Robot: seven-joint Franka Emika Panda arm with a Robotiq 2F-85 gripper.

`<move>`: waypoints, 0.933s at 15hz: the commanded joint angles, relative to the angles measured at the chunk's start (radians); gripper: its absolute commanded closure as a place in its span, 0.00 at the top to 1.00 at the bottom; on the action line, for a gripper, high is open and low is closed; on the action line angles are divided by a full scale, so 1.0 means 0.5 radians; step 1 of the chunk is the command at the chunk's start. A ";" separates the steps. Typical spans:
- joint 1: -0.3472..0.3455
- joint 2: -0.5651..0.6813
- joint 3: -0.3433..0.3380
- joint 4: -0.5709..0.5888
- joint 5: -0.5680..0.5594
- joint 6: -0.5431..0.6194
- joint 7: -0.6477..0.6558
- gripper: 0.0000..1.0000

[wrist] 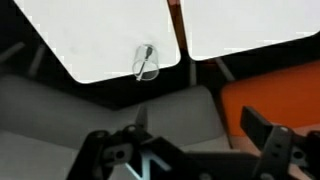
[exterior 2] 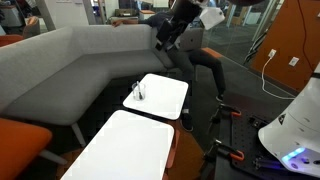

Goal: Put the marker on the left table

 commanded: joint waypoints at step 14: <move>-0.483 1.665 0.145 1.247 -1.203 -0.109 1.235 0.87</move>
